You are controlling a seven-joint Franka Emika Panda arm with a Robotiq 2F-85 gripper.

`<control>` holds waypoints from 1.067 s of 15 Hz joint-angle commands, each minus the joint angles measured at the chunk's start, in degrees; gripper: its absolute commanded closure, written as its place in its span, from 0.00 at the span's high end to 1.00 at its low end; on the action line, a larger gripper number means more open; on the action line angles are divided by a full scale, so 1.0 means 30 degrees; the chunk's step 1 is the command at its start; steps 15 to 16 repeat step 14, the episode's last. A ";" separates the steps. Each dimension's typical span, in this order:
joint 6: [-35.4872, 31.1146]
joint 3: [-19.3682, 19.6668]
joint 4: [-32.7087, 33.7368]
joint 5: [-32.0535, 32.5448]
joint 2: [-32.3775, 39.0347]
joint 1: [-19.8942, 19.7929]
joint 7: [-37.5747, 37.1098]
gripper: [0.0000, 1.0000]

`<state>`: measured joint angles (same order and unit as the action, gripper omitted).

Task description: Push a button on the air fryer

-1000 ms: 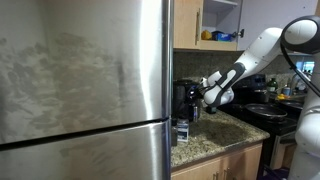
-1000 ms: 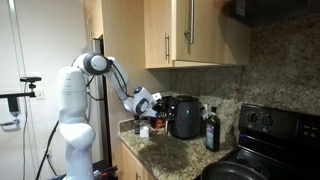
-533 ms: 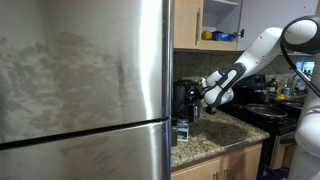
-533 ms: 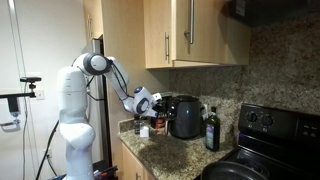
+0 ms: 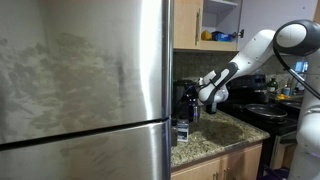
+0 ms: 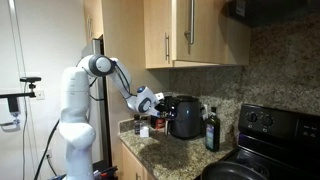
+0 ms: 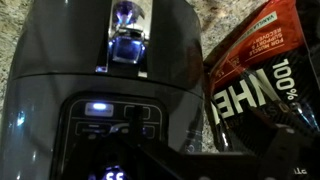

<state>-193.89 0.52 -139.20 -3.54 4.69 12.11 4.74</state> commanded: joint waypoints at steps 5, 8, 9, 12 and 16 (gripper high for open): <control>0.2263 0.0493 0.1433 -0.2627 0.1480 0.2893 0.0105 1.00; 0.4652 -0.1502 -0.2571 -0.2217 -0.2316 0.1307 0.0706 1.00; 0.4598 -0.1375 -0.3663 -0.0634 -0.2994 0.1118 -0.0404 1.00; 0.3947 -0.0789 -0.3102 -0.0232 -0.2183 0.1546 -0.0509 1.00; 0.3928 -0.0518 -0.3926 0.0109 -0.3042 0.1504 -0.0697 1.00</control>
